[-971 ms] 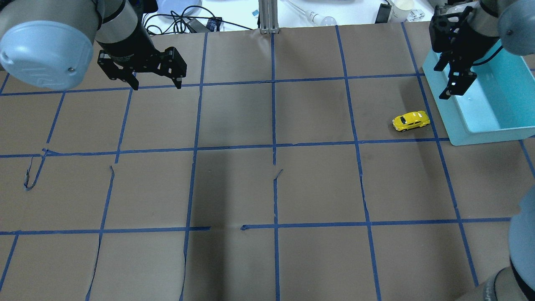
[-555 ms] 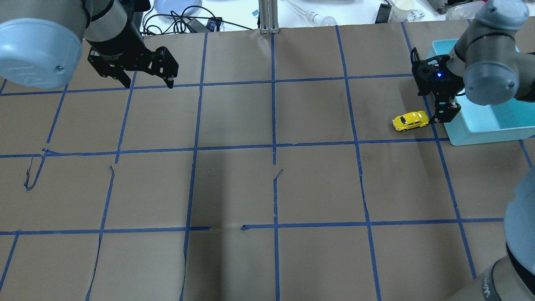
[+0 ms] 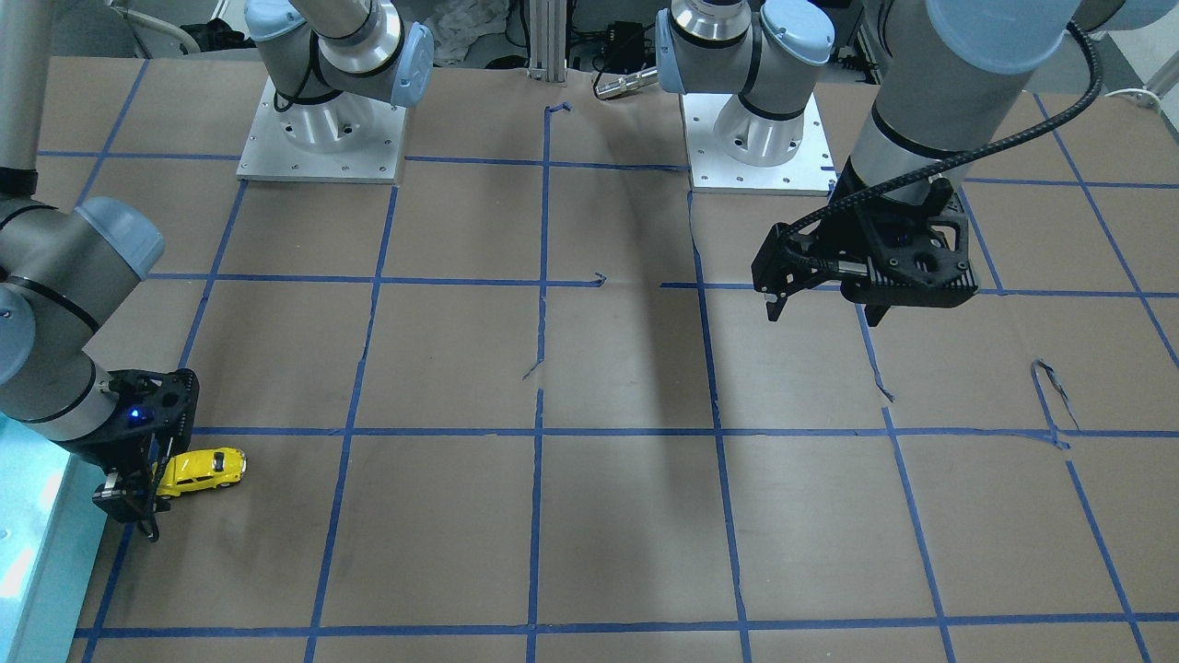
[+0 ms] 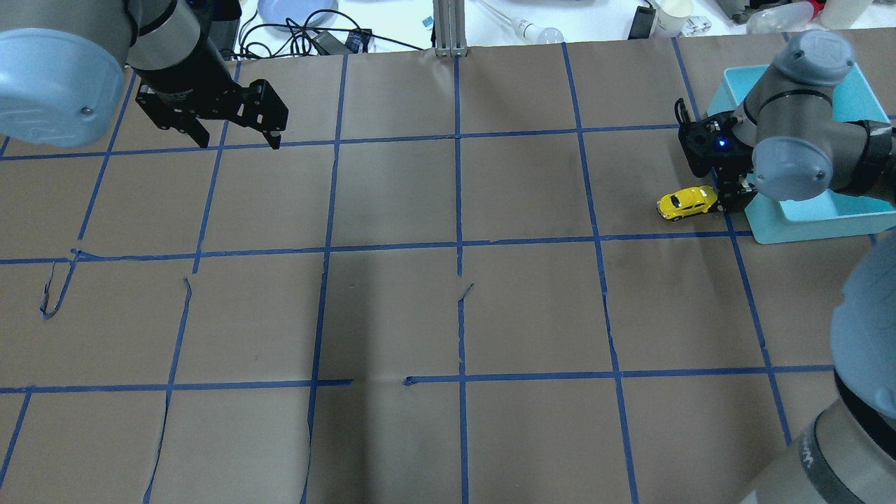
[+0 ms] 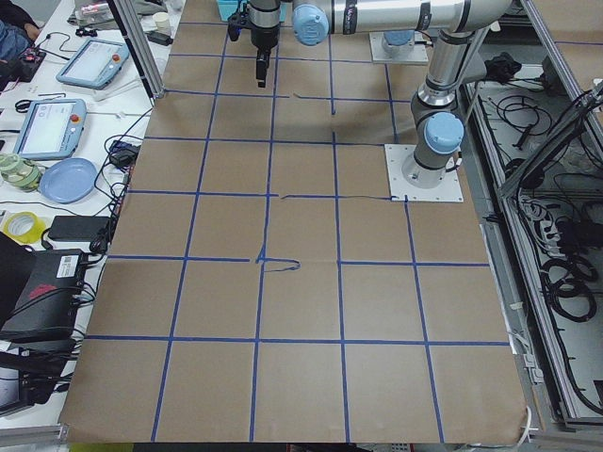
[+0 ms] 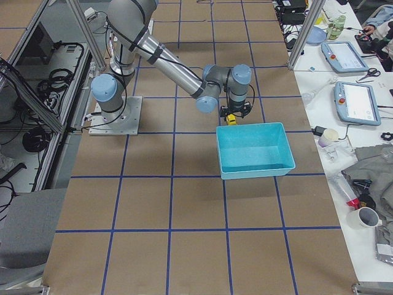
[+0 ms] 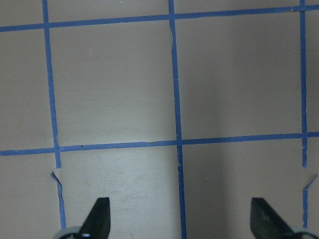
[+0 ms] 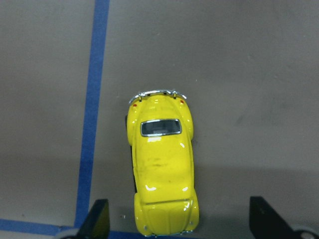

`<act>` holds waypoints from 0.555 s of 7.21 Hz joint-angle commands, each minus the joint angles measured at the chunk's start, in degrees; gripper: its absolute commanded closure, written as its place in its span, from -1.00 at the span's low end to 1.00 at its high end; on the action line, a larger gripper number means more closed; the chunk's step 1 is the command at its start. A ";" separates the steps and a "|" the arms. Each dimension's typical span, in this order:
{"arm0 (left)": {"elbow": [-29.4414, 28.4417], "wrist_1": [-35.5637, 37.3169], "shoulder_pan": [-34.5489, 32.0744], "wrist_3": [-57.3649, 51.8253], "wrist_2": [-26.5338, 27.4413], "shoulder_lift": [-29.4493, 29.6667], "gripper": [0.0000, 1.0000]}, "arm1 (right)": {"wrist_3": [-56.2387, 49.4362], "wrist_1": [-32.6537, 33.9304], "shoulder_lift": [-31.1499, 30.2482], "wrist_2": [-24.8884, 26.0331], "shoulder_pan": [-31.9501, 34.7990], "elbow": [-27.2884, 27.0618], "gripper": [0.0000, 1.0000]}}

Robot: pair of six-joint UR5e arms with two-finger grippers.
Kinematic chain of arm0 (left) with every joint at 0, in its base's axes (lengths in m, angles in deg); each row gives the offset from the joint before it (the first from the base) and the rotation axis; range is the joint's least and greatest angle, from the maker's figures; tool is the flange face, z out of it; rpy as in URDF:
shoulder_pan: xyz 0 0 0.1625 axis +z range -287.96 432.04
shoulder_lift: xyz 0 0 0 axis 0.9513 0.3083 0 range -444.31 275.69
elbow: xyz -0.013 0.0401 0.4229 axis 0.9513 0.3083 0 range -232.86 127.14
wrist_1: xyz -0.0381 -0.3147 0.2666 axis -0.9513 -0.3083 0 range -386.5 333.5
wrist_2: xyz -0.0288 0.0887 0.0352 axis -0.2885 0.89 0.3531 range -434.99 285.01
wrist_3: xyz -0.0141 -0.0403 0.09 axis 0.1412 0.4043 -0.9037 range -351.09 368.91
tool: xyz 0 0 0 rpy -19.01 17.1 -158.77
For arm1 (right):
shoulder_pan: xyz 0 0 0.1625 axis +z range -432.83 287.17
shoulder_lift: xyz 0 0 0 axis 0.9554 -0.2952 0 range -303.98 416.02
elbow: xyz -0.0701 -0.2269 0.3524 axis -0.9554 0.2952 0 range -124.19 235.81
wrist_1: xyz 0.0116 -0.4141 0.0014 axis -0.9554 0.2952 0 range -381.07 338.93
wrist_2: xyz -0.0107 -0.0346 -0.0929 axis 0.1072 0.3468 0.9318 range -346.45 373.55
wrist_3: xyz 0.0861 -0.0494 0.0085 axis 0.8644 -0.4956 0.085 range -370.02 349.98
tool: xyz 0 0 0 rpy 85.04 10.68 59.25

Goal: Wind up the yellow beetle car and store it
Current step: 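Grasp the car with the right gripper and lift it into the bin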

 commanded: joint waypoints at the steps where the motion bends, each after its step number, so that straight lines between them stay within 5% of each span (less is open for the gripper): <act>1: 0.09 -0.16 0.41 -1.61 0.01 0.00 -1.00 | 3.80 0.30 0.16 -0.71 0.00 -1.42 -1.00; 2: 0.35 -0.08 0.41 -1.61 0.01 0.00 -1.00 | 3.73 0.30 0.16 -0.71 0.00 -2.12 -1.00; 3: 0.36 -0.16 0.41 -1.61 0.09 0.00 -1.00 | 3.73 0.30 0.25 -0.62 0.00 -2.13 -0.58; 4: 0.36 -0.08 0.41 -1.70 0.09 0.00 -1.00 | 3.12 -0.05 0.08 -0.54 0.09 -2.13 0.11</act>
